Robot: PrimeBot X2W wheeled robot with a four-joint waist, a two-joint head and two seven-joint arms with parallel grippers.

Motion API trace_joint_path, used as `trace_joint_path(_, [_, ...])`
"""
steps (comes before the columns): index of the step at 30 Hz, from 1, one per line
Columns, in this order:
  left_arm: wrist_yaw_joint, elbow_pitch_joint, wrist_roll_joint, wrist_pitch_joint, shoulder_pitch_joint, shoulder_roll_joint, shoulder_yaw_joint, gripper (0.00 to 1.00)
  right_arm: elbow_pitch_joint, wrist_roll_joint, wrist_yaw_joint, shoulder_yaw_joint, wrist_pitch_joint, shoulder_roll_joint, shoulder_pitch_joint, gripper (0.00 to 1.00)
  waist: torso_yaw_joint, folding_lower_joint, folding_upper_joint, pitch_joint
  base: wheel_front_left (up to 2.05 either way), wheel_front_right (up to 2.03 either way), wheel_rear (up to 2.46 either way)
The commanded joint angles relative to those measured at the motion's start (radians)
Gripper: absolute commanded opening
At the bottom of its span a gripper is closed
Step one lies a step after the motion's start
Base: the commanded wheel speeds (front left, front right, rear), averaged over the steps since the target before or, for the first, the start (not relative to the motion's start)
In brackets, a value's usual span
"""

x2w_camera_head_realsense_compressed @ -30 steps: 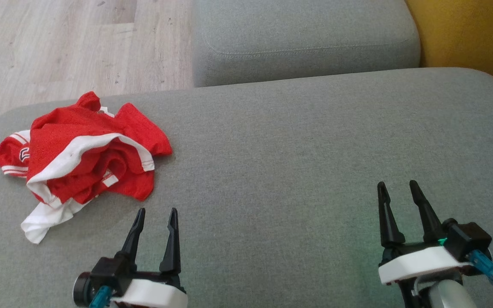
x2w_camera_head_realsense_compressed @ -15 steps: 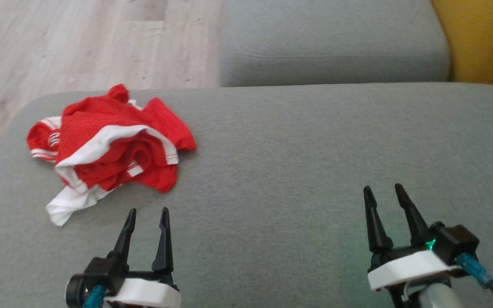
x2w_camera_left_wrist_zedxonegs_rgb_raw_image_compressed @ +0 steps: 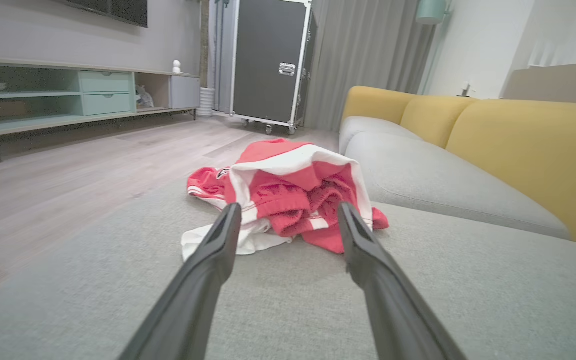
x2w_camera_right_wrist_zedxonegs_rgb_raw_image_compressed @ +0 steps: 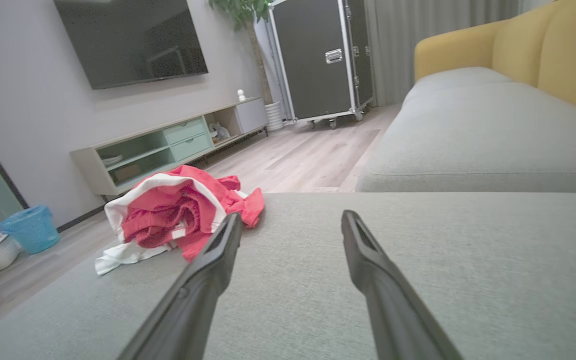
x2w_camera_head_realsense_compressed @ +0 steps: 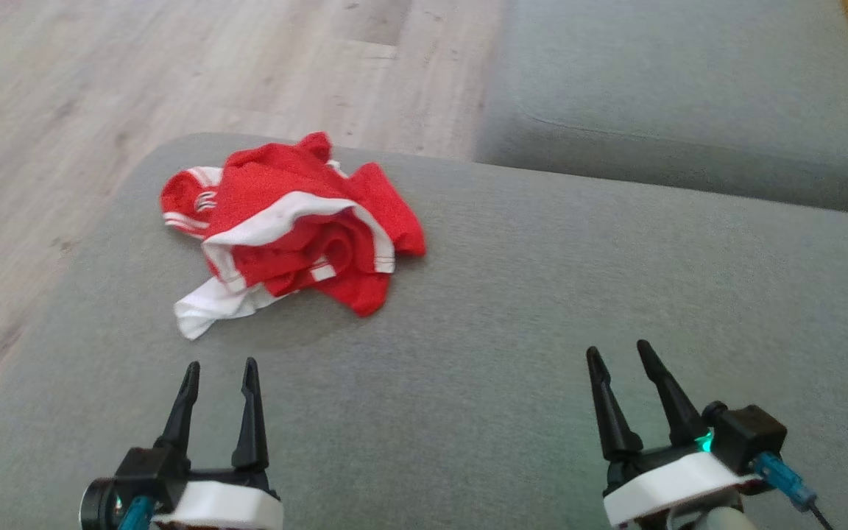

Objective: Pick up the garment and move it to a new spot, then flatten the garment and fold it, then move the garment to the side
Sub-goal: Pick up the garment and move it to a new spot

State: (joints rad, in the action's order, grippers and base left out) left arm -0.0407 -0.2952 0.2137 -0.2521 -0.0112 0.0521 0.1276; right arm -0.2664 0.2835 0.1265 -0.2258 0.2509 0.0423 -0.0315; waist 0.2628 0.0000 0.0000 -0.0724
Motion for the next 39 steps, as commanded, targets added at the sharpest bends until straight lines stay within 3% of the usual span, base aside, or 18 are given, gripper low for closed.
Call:
trace_joint_path(1, [-0.002, 0.033, -0.01, -0.01, 0.024, -0.002, -0.036, 1.0, 0.029, 0.01, 0.004, -0.029, 0.011, 0.008, 0.025, 1.0, 0.041, 0.0, 0.0, -0.011, 0.0, 0.0, 0.0])
trace_joint_path(13, [-0.025, 0.037, -0.036, -0.01, 0.001, -0.002, -0.058, 1.0, 0.026, 0.045, 0.004, -0.086, 0.011, 0.008, 0.018, 1.0, 0.168, 0.0, 0.0, -0.033, 0.0, 0.0, 0.0])
trace_joint_path(26, [-0.057, 0.029, -0.062, -0.01, 0.024, 0.014, -0.088, 1.0, 0.034, 0.052, 0.004, -0.075, 0.011, 0.008, 0.03, 1.0, 0.175, 0.0, 0.0, -0.015, 0.0, 0.0, 0.0])
trace_joint_path(33, [-0.086, -0.086, -0.086, 0.017, 0.236, 0.138, 0.001, 1.0, 0.051, 0.016, 0.004, -0.055, 0.011, 0.008, 0.055, 1.0, 0.142, 0.0, 0.0, 0.061, 0.0, 0.0, 0.0])
trace_joint_path(39, [-0.089, -0.186, 0.033, 0.157, 0.545, 0.282, 0.276, 1.0, 0.068, -0.049, 0.004, -0.014, 0.011, 0.008, 0.12, 1.0, 0.101, 0.0, 0.0, 0.183, 0.0, 0.0, 0.0])
